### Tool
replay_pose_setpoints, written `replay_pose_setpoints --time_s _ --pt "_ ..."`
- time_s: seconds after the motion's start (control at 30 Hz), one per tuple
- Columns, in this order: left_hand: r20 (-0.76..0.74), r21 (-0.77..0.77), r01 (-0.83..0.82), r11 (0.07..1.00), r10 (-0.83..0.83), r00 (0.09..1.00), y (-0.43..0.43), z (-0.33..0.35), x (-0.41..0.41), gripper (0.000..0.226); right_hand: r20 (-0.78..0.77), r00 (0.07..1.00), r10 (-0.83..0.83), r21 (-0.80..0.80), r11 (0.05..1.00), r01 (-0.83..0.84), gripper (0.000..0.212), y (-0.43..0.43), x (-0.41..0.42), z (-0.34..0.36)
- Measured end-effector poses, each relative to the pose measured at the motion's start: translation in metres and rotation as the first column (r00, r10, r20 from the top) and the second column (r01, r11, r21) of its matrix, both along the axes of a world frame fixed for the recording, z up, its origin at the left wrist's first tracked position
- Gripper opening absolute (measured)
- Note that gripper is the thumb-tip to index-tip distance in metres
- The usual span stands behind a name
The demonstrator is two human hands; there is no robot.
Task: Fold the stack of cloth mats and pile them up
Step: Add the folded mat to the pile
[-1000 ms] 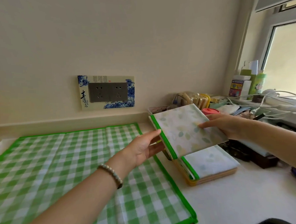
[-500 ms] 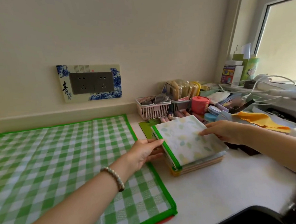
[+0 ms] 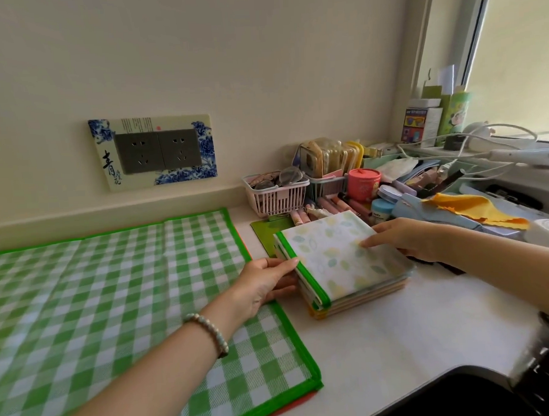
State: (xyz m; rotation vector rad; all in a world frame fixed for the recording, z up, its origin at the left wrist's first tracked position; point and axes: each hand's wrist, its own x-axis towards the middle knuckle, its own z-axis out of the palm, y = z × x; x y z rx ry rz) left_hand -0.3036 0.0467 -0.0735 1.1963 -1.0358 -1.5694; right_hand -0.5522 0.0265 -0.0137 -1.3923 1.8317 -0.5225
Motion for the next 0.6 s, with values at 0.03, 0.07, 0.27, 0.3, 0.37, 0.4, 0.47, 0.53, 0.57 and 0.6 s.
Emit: replay_pose_setpoints --time_s 0.03,0.07,0.27,0.3,0.37,0.4,0.47,0.53,0.57,0.6 --pt "0.018 -0.007 -0.005 1.0 0.005 1.0 0.0 0.0 0.0 0.031 -0.016 1.0 0.01 -0.002 1.0 -0.01 0.053 0.001 0.0 0.0" --pt "0.03 -0.012 -0.012 1.0 0.012 0.999 0.001 0.001 0.0 0.032 -0.028 0.999 0.02 -0.006 1.0 -0.02 0.053 0.002 0.0 0.0" --pt "0.044 -0.041 -0.049 0.998 0.051 0.998 0.005 0.003 0.012 0.028 -0.252 0.966 0.059 -0.147 0.984 -0.099 0.068 0.009 0.004 0.008" --pt "0.04 -0.053 -0.044 0.998 0.046 0.998 0.007 0.005 0.017 0.028 -0.268 0.962 0.059 -0.187 0.976 -0.112 0.07 0.009 0.005 0.014" --pt "0.073 -0.099 -0.028 0.995 0.035 0.997 0.01 0.01 0.029 0.028 -0.285 0.957 0.058 -0.27 0.953 -0.138 0.07 0.01 0.011 0.028" --pt "0.107 -0.126 -0.021 0.992 0.035 0.994 0.011 0.012 0.037 0.028 -0.3 0.952 0.058 -0.307 0.939 -0.154 0.07 0.011 0.016 0.035" --pt "0.176 -0.175 -0.021 0.984 0.052 0.983 0.014 0.018 0.055 0.03 -0.337 0.938 0.08 -0.379 0.901 -0.213 0.072 0.011 0.032 0.048" --pt "0.271 -0.244 -0.021 0.969 0.089 0.959 0.019 0.021 0.074 0.029 -0.33 0.937 0.112 -0.448 0.856 -0.26 0.071 0.013 0.056 0.053" --pt "0.353 -0.304 -0.013 0.952 0.125 0.927 0.022 0.021 0.084 0.029 -0.311 0.942 0.13 -0.472 0.839 -0.272 0.071 0.015 0.07 0.053" --pt "0.444 -0.37 0.011 0.929 0.167 0.88 0.025 0.019 0.093 0.029 -0.295 0.944 0.149 -0.492 0.823 -0.284 0.071 0.018 0.085 0.05"
